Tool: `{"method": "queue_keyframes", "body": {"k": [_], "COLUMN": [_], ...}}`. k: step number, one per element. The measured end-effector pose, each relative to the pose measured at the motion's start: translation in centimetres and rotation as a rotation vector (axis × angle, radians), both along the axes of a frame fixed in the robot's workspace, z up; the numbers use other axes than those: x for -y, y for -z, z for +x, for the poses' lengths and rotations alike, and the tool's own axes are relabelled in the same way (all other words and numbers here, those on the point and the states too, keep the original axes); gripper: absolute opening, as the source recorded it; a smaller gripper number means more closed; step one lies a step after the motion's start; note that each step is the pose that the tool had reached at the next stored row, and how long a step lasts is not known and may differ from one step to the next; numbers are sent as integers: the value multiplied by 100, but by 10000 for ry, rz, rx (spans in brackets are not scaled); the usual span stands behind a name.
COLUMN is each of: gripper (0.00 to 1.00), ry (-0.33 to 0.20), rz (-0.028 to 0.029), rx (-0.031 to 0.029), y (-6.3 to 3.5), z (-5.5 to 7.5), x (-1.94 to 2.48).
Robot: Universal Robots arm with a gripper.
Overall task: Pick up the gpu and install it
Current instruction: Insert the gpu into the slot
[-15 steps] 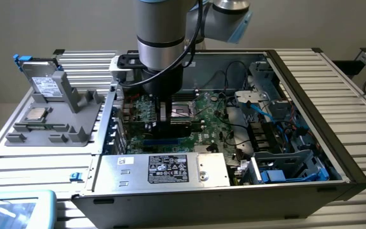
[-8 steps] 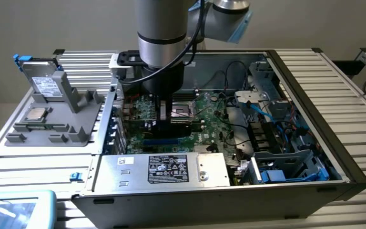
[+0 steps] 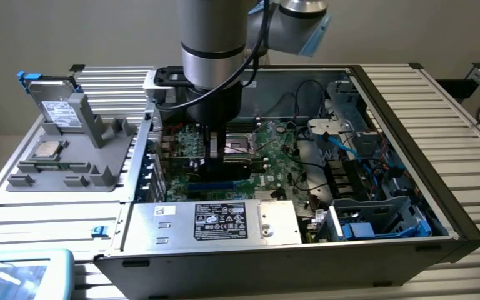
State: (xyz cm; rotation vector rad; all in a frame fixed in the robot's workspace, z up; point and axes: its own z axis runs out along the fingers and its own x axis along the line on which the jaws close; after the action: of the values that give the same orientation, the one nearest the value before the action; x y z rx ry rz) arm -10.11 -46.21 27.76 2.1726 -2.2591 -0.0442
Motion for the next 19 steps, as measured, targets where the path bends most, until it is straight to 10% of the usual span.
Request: {"method": "queue_keyframes", "body": {"k": [19], "gripper": [27], "ry": [170], "rz": [-74], "rx": [-111], "y": [4], "z": [36], "x": [28]}}
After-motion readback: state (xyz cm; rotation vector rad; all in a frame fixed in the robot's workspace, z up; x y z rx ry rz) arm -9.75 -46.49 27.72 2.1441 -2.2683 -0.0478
